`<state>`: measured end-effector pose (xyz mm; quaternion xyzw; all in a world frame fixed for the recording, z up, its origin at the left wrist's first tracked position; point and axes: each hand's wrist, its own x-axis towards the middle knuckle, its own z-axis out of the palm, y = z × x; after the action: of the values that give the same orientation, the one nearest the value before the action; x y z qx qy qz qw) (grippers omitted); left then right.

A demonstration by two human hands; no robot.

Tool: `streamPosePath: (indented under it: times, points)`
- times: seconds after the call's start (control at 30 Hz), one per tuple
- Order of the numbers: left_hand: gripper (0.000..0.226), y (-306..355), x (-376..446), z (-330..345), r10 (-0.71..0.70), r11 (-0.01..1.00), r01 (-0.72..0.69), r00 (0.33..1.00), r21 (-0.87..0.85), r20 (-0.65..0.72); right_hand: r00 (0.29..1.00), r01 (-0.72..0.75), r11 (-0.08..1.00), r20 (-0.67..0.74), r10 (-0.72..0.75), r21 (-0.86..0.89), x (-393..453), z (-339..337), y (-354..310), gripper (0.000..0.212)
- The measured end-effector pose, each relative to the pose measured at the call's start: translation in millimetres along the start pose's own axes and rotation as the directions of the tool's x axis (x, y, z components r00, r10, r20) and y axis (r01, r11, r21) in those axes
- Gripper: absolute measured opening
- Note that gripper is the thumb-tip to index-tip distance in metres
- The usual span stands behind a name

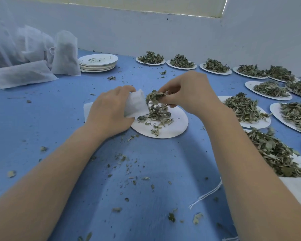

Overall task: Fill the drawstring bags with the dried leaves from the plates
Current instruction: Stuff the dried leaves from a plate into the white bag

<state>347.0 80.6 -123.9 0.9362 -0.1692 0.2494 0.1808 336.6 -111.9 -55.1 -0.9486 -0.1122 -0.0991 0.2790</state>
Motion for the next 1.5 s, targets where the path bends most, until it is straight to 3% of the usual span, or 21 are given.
streamPosePath:
  times: [0.17, 0.3, 0.47, 0.6, 0.8, 0.9, 1.07, 1.23, 1.4, 1.5]
  points:
    - [0.061, 5.3, -0.2, -0.6, 0.004, 1.000, -0.004, 1.000, -0.006, -0.018, 0.997, 0.078, 0.982, 0.000, -0.079, -0.170, 1.2, 12.1, -14.7, 0.014]
    - [0.063, 7.4, 0.4, 0.2, 0.004, 1.000, -0.004, 1.000, -0.010, -0.006, 0.986, 0.167, 0.972, 0.048, -0.161, -0.163, 1.1, 21.9, -22.5, 0.018]
    - [0.061, 6.2, 1.0, 1.5, -0.062, 0.993, 0.060, 0.998, -0.101, -0.020, 0.987, 0.066, 0.971, 0.129, -0.098, 0.228, -3.1, 13.3, -14.2, 0.030]
    - [0.061, 6.5, 0.5, 0.7, -0.090, 0.970, 0.086, 0.996, -0.226, -0.005, 0.977, -0.054, 0.828, 0.203, -0.072, 0.558, -5.8, 11.4, -13.2, 0.024]
    - [0.060, 5.9, 1.2, 3.6, -0.077, 0.969, 0.072, 0.997, -0.235, -0.011, 0.994, 0.084, 0.971, 0.053, -0.099, 0.225, -4.4, 23.2, -16.2, 0.015]
    - [0.057, 9.3, 1.1, 5.6, -0.053, 0.966, 0.050, 0.999, -0.255, -0.009, 0.989, 0.122, 0.989, 0.071, -0.128, 0.081, -2.8, 31.0, -23.0, 0.019]
    - [0.050, 11.9, 0.9, 6.0, -0.059, 0.958, 0.063, 0.998, -0.279, 0.024, 0.953, 0.136, 0.978, 0.247, -0.173, 0.161, -5.8, 25.8, -23.1, 0.019]
    - [0.049, 12.9, -0.4, -0.5, -0.073, 0.951, 0.072, 0.997, -0.300, 0.009, 0.962, 0.085, 0.913, 0.205, -0.179, 0.398, -10.0, 8.3, -14.1, 0.029]
    - [0.049, 18.4, -1.9, -1.4, -0.088, 0.943, 0.090, 0.996, -0.320, 0.022, 0.984, 0.131, 0.962, 0.090, -0.156, 0.239, -6.4, 28.3, -23.1, 0.016]
    - [0.051, 20.5, -3.0, -3.2, -0.081, 0.932, 0.075, 0.997, -0.355, -0.003, 0.963, 0.211, 0.975, 0.154, -0.220, 0.074, -5.4, 35.6, -28.6, 0.010]
